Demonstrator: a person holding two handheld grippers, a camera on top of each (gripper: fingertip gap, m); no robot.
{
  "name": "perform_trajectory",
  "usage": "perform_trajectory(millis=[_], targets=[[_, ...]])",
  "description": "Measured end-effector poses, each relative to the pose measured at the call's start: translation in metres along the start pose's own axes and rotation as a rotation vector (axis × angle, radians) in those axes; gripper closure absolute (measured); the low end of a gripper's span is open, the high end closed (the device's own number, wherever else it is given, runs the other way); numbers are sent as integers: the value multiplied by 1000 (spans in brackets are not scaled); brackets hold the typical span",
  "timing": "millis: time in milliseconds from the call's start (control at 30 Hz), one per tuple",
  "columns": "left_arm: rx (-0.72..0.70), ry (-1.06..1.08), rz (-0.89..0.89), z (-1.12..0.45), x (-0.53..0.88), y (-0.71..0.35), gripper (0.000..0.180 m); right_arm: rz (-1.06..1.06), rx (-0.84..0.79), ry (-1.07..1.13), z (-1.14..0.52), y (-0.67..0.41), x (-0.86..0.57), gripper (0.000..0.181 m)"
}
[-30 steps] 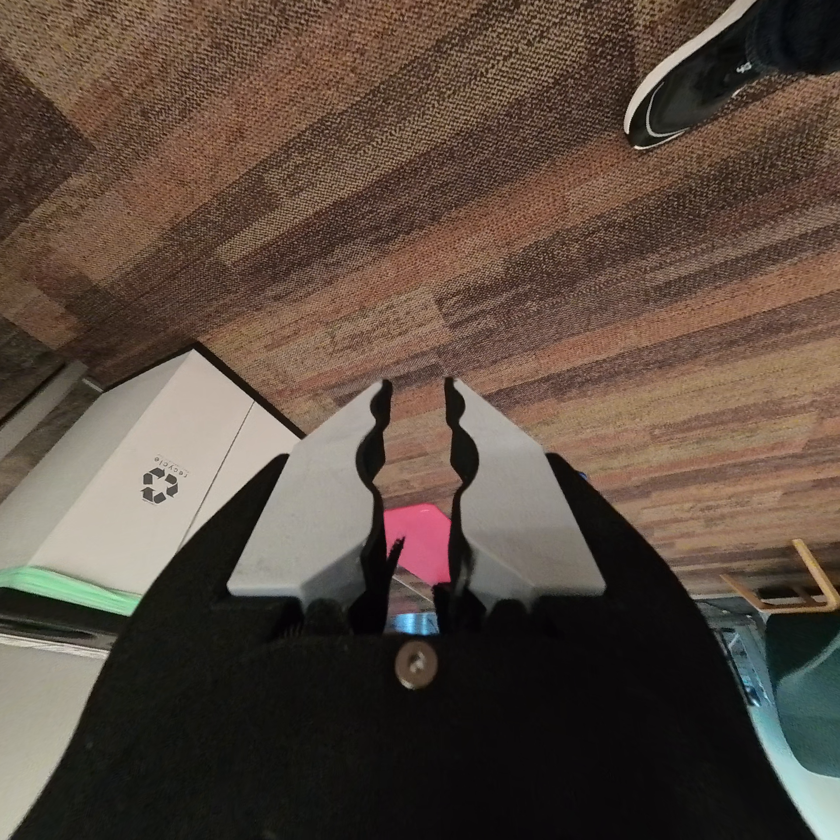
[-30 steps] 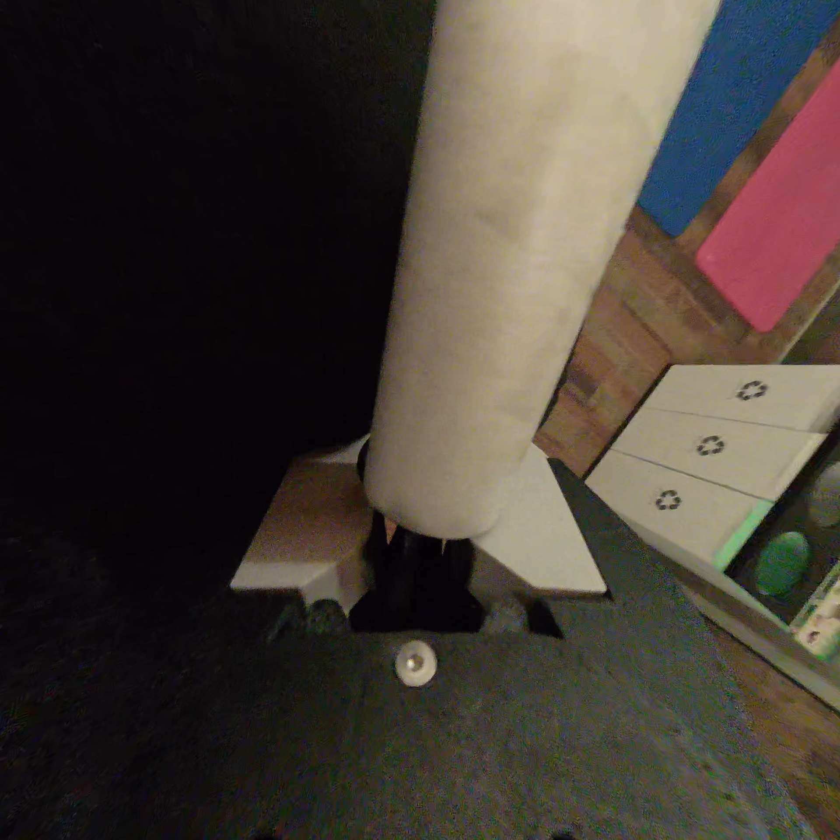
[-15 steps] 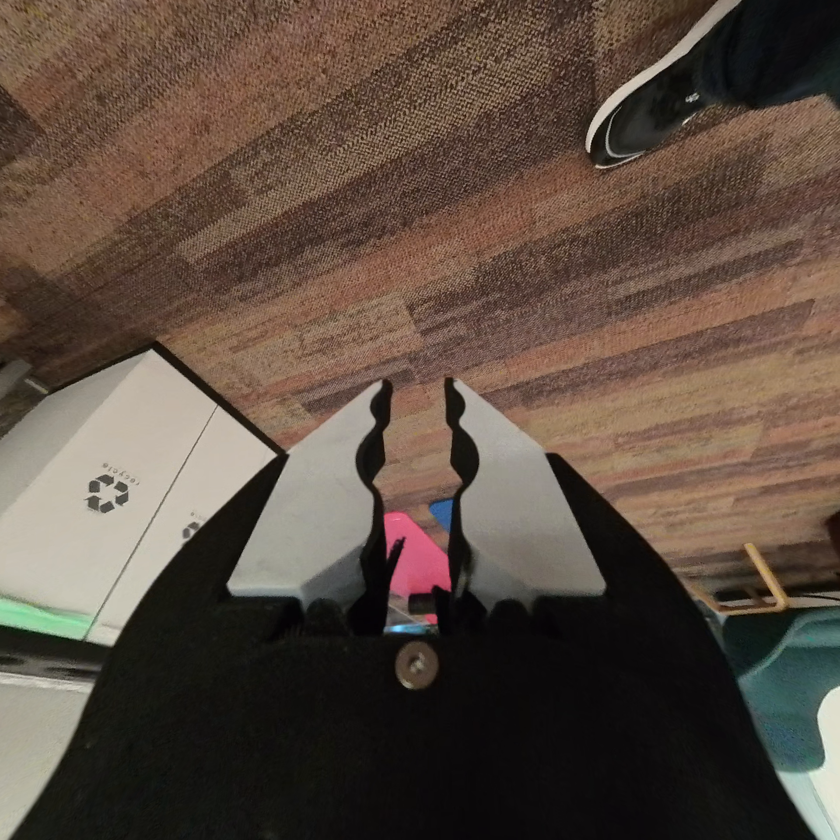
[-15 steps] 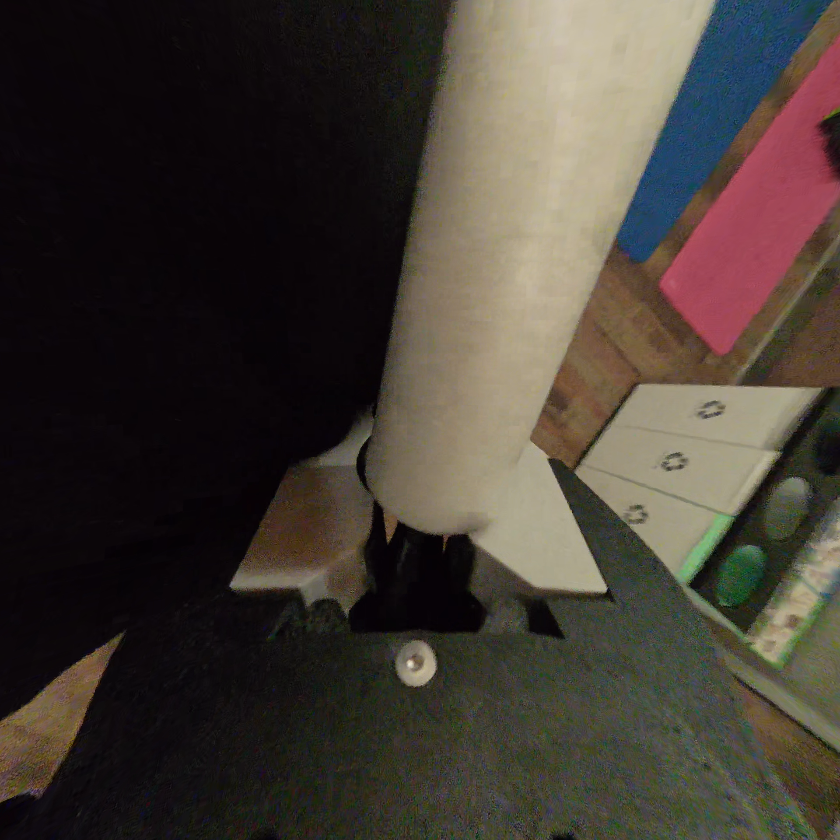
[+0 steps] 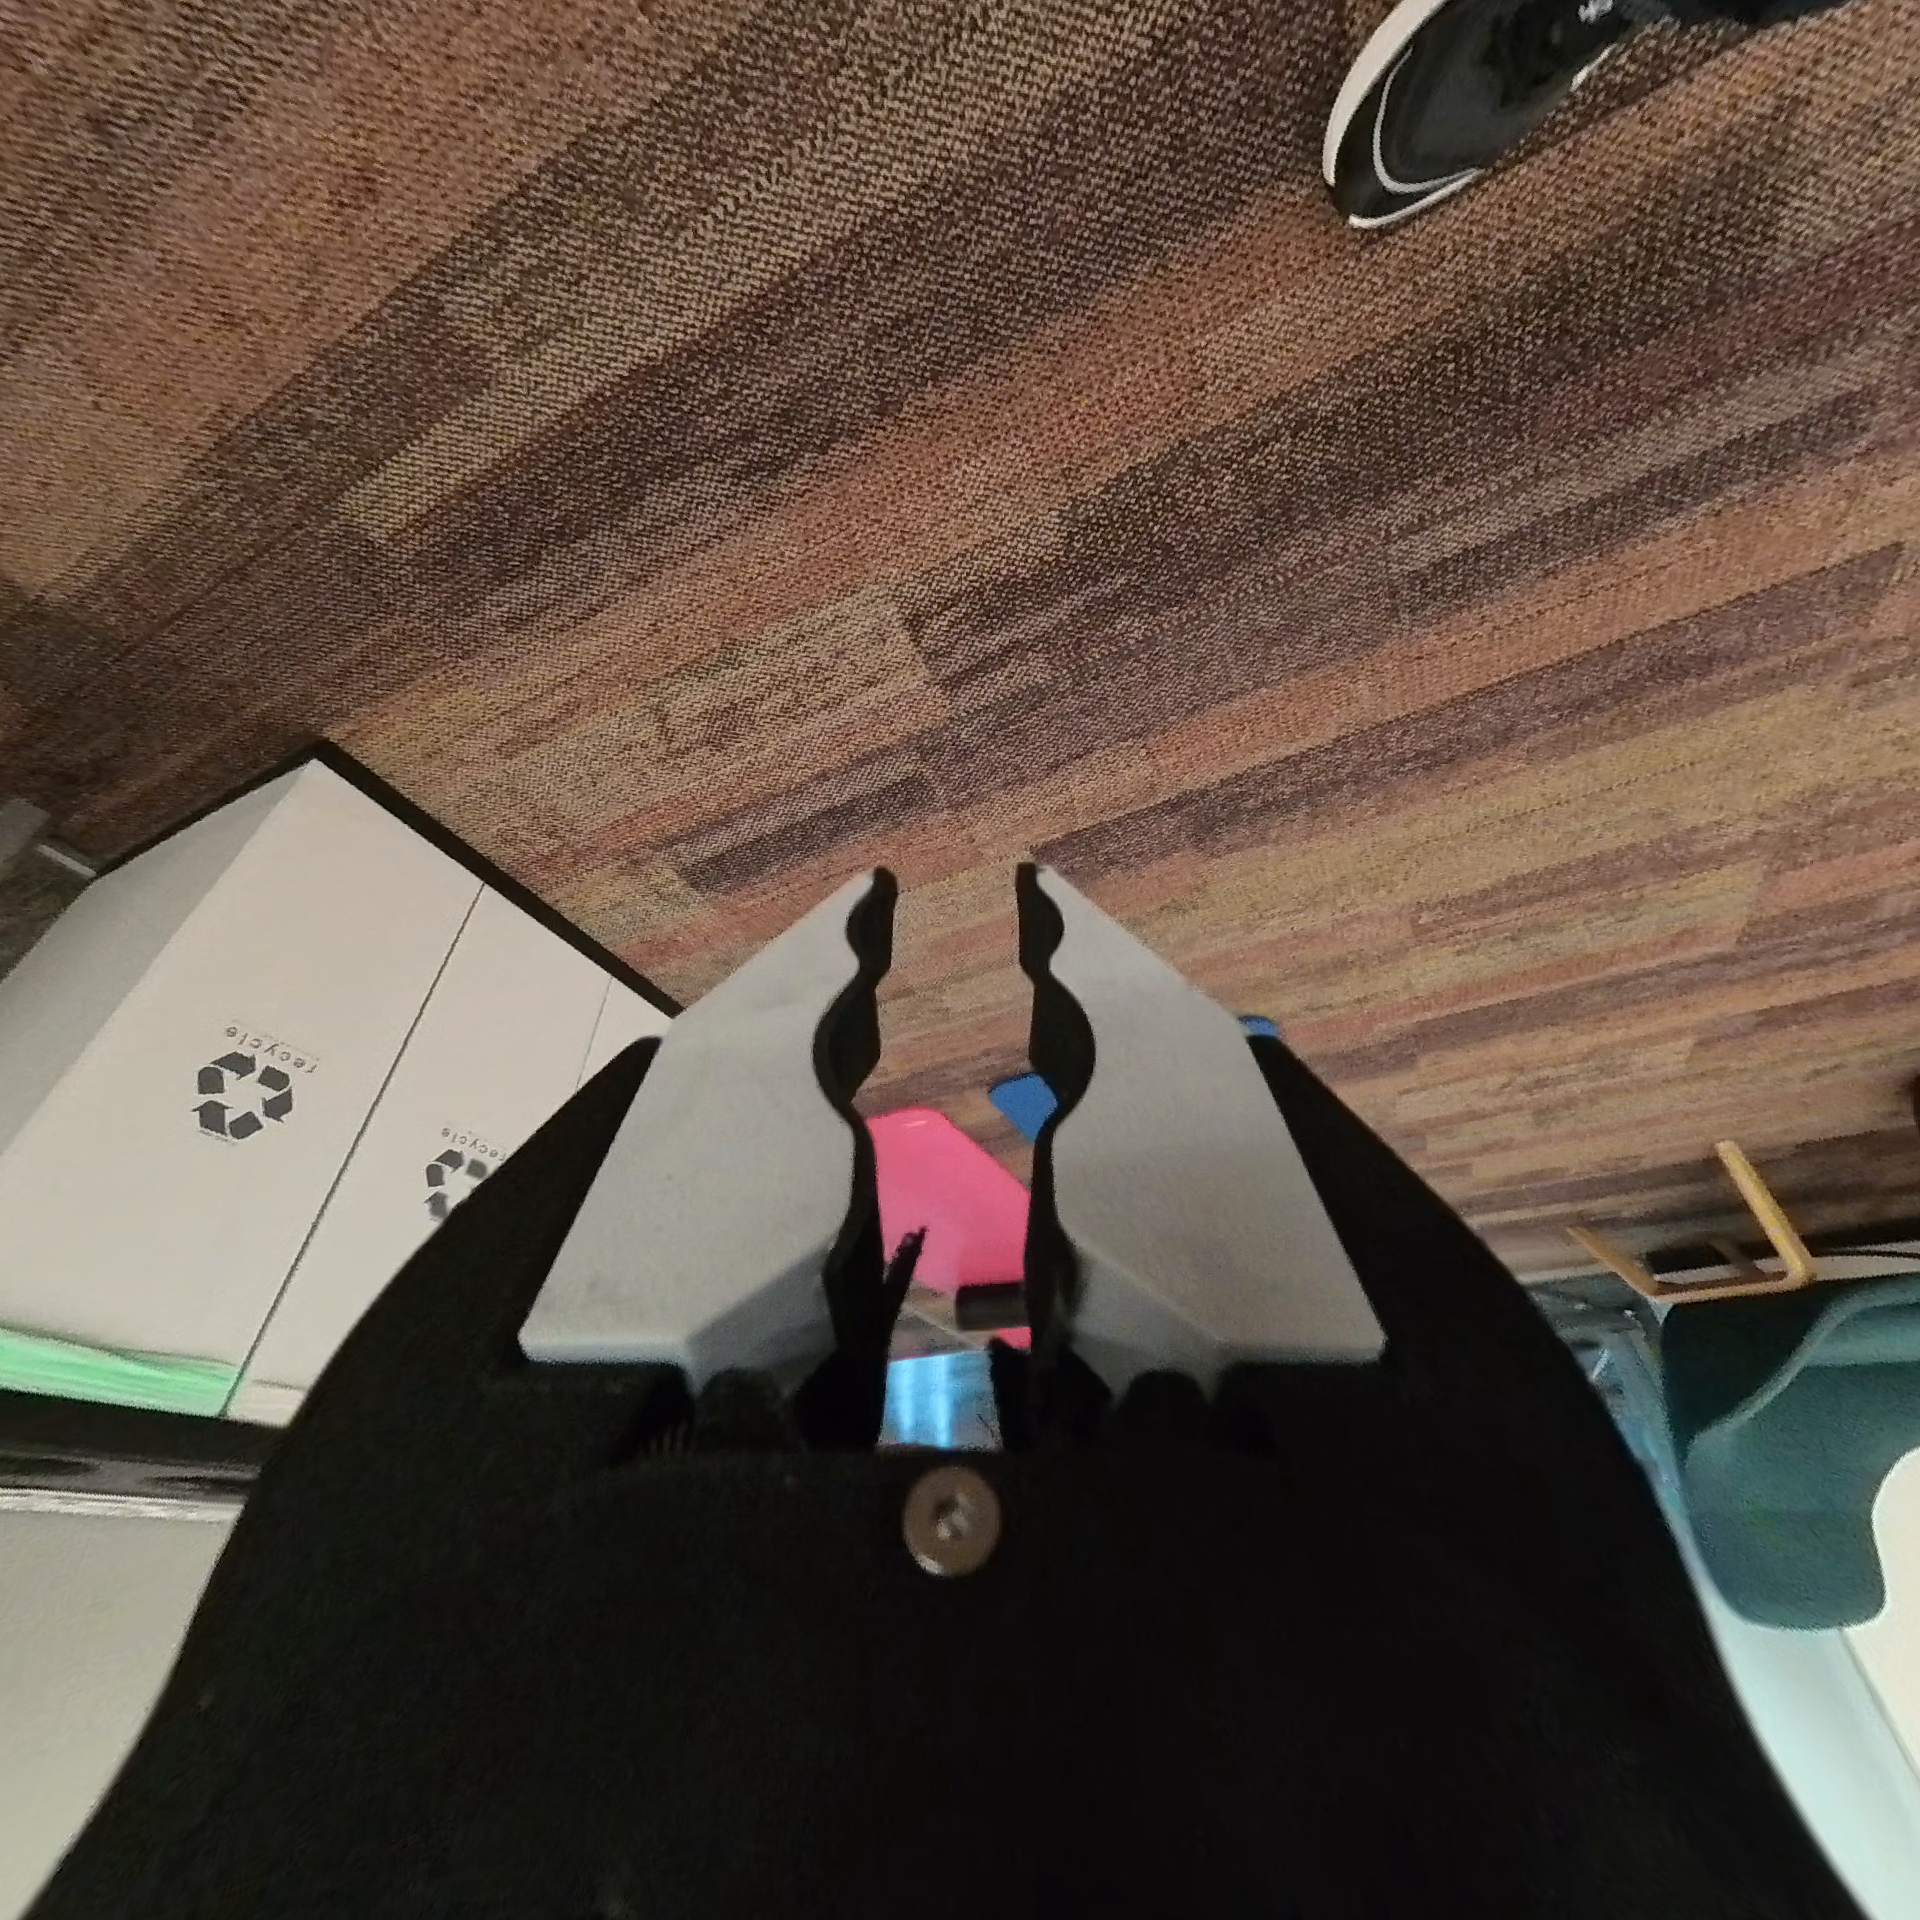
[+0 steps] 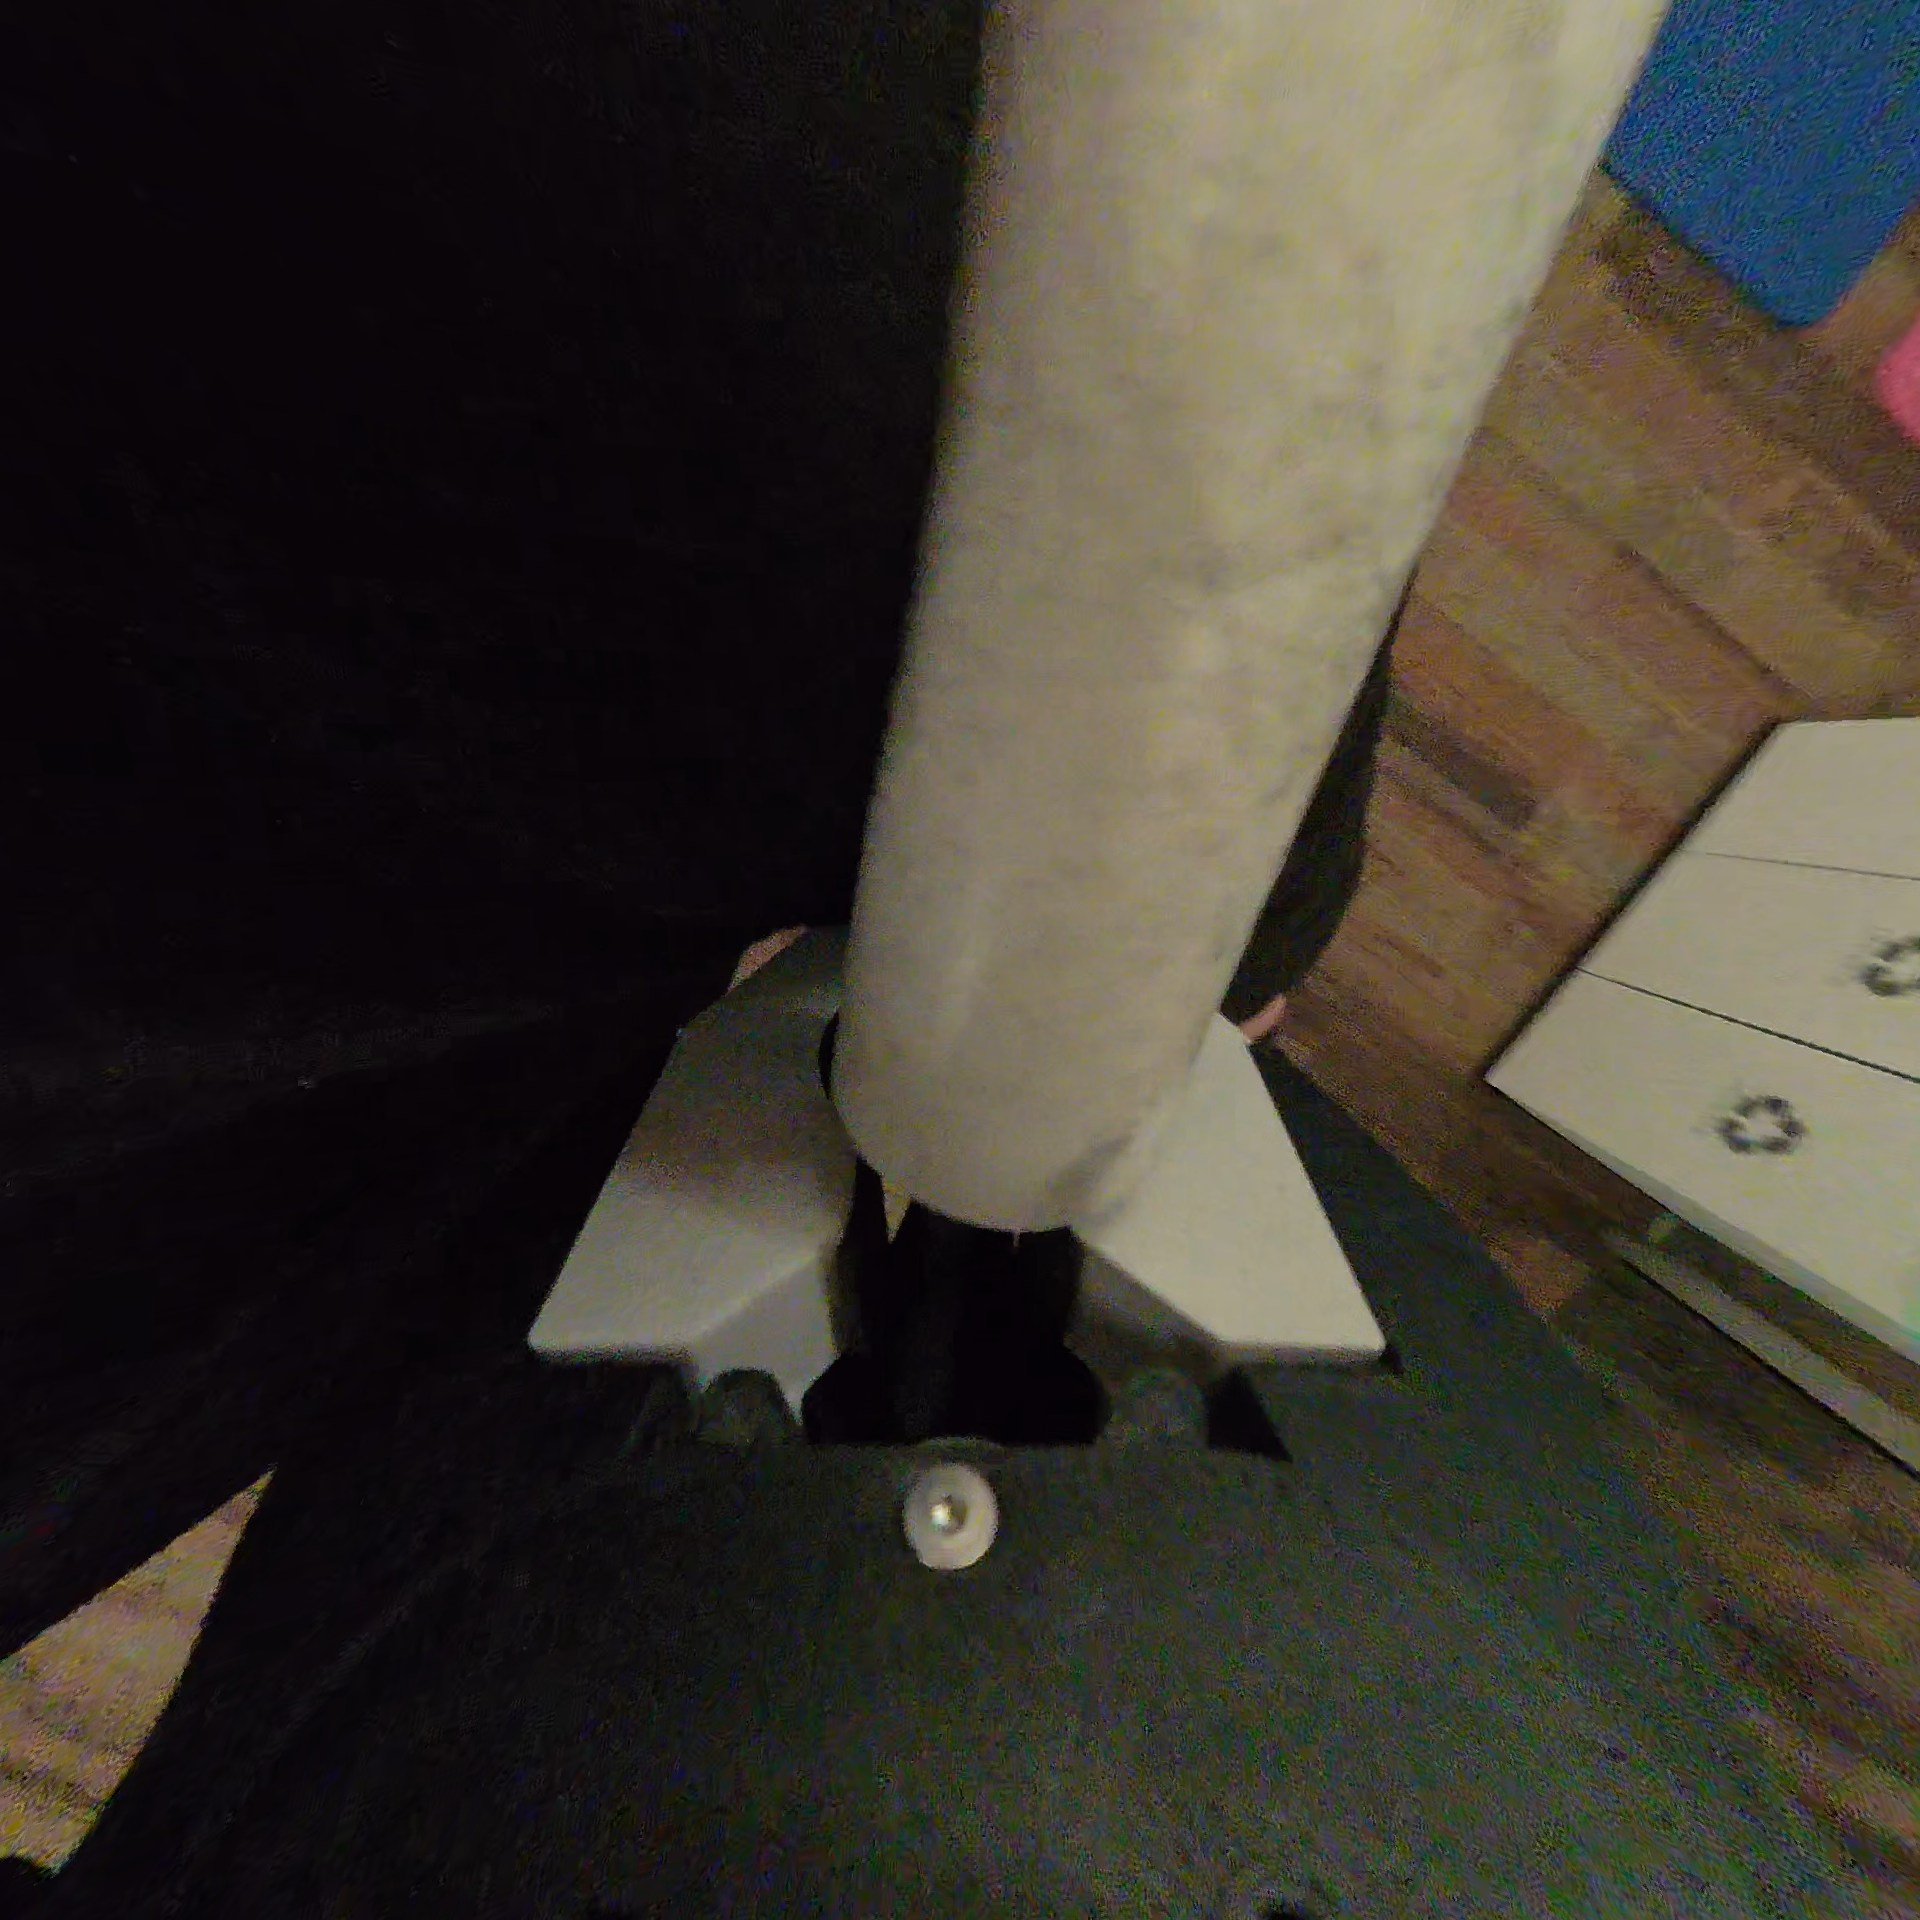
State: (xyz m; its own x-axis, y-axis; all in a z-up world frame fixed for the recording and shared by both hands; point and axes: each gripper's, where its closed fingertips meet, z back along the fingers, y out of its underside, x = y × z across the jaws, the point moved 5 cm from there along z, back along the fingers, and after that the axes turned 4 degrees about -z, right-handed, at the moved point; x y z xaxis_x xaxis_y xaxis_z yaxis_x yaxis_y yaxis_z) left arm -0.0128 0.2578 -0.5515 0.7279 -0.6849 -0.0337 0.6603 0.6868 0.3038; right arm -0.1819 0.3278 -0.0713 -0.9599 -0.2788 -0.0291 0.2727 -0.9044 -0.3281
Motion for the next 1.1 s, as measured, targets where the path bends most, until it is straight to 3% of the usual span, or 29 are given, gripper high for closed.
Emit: perform_trajectory(millis=[100,200,400,567,667,767,833,1000,1100], targets=[[-47,3,68,4,0,-4,158,-50,-32,-99,-20,-1,-8,161],[-30,-5,23,2,-9,4,158,-49,-3,-102,-22,-7,-9,159],[-52,7,83,-7,-26,37,158,135,-150,0,57,-54,24,158],[22,38,63,-28,-49,82,158,297,-216,127,96,-71,48,160],[41,54,79,-35,-57,101,158,198,-208,116,73,-75,25,161],[53,53,69,-36,-58,110,158,91,-74,116,26,-67,-14,160],[51,40,56,-32,-53,113,158,-1,-61,11,-11,-66,-28,160],[25,9,123,-24,-31,125,158,-173,38,-15,-79,-46,-80,161],[16,-18,119,-19,-23,133,158,-204,-54,-140,-80,-55,-81,159]])
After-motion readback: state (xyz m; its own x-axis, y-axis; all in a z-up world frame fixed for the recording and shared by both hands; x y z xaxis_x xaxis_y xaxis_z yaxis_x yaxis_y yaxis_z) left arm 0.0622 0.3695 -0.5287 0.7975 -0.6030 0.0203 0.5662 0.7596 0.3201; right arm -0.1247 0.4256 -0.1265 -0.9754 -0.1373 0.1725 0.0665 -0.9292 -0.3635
